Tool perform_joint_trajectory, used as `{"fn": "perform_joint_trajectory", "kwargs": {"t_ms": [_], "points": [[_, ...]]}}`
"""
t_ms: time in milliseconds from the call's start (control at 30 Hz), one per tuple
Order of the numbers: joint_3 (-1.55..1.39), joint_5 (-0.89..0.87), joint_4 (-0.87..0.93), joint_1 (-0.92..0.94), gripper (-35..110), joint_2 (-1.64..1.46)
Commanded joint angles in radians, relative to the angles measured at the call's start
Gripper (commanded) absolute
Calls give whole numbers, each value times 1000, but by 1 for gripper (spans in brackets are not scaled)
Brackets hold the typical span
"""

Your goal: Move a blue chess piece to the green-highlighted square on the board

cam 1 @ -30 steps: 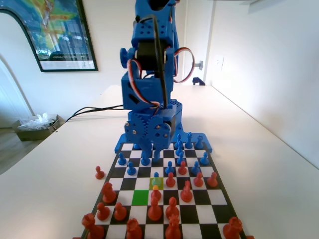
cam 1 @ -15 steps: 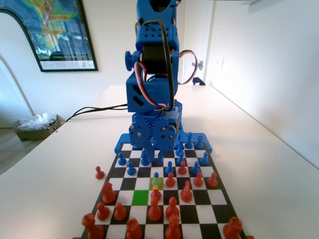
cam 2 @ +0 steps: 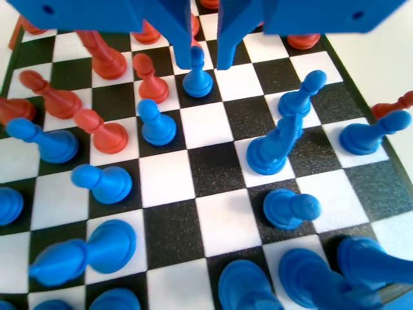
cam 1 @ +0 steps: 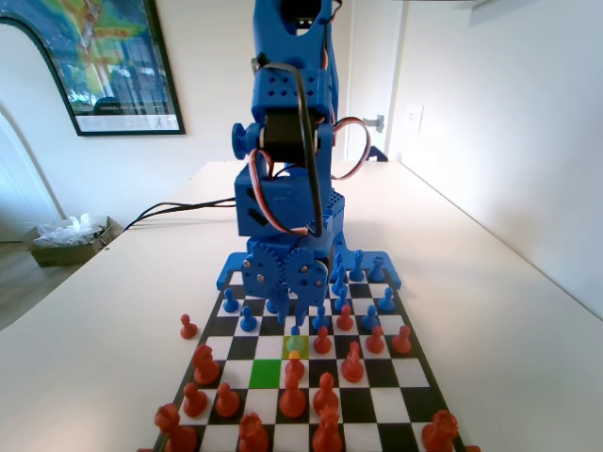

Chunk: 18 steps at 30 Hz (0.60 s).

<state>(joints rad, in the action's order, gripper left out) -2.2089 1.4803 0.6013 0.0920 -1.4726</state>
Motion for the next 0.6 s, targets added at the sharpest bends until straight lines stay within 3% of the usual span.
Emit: {"fn": "perform_joint_trajectory", "kwargs": {"t_ms": [0, 567], "points": [[41, 6, -6, 5, 8, -20], [46, 14, -58, 12, 9, 23]]}}
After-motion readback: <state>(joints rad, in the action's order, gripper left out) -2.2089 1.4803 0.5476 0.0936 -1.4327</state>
